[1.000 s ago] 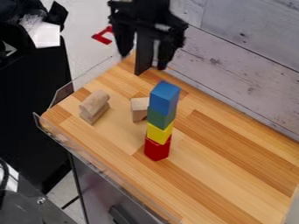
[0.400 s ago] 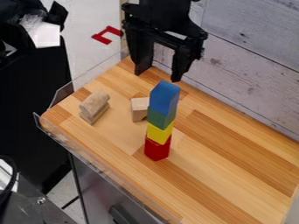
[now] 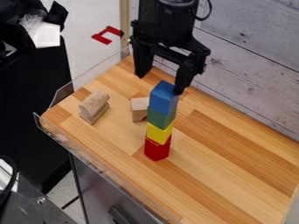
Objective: Remove blue cube from the tower
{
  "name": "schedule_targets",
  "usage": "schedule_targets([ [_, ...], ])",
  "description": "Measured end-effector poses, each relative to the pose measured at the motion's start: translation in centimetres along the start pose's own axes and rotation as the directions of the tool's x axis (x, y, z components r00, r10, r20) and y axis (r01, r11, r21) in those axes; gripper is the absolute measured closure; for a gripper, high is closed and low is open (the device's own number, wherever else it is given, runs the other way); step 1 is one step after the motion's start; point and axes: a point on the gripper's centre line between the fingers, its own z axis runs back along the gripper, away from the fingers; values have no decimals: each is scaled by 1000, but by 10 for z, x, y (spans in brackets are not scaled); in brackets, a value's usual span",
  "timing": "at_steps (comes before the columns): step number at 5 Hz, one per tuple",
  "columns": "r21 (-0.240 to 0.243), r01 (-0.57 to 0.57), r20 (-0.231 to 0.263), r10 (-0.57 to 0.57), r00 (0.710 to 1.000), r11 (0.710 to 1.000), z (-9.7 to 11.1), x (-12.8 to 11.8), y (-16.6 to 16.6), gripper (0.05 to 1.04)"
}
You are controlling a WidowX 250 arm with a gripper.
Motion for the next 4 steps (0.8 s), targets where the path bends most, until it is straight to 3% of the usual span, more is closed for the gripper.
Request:
schedule_targets([
  [4, -10, 8, 2, -8, 1000, 1000, -6, 0, -5, 86],
])
